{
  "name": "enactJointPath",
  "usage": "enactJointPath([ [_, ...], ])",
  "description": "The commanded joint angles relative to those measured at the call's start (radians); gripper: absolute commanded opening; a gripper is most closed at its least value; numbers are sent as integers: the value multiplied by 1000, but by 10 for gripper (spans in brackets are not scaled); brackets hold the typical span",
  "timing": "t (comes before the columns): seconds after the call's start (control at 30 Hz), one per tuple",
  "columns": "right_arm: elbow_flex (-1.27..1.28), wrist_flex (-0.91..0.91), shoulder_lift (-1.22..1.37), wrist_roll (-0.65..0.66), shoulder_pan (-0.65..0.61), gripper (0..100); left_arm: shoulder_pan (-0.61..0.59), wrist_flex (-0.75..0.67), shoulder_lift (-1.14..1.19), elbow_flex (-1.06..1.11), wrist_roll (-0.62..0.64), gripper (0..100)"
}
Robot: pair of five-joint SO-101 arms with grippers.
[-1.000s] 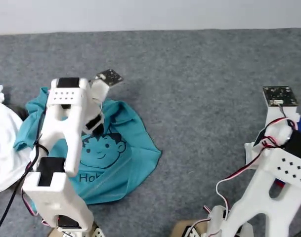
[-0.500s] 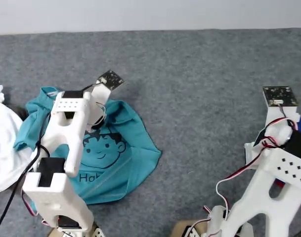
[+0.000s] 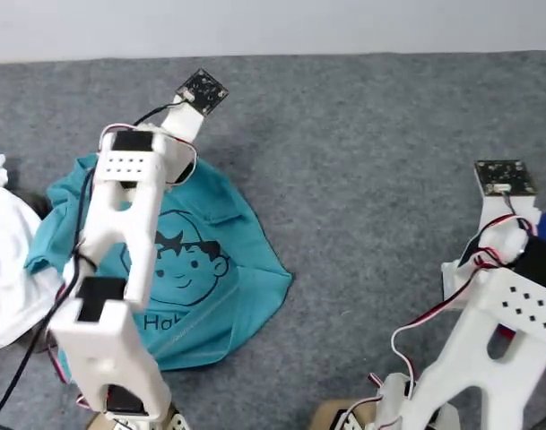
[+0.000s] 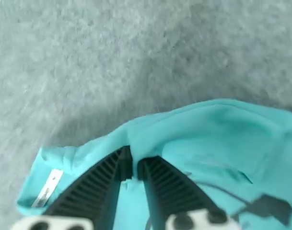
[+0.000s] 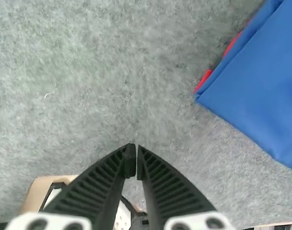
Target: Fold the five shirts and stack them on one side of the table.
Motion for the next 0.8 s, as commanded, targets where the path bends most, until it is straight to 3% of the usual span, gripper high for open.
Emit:
enactJointPath([
  [0.0, 17, 39, -25, 8, 1, 9, -5, -29, 95, -163, 72, 28],
  [0.13, 40, 38, -27, 8, 1, 9, -26, 11, 267, -389, 120, 77],
  [0.47, 40, 24, -21, 8, -1, 9, -80, 428, 494, -990, 100, 178],
  [0.63, 40, 12, -21, 6, -1, 9, -115, 551, 582, -1121, 44, 181],
  [0.77, 41, 12, -19, 5, -1, 9, -124, 572, 669, -1132, 20, 181],
])
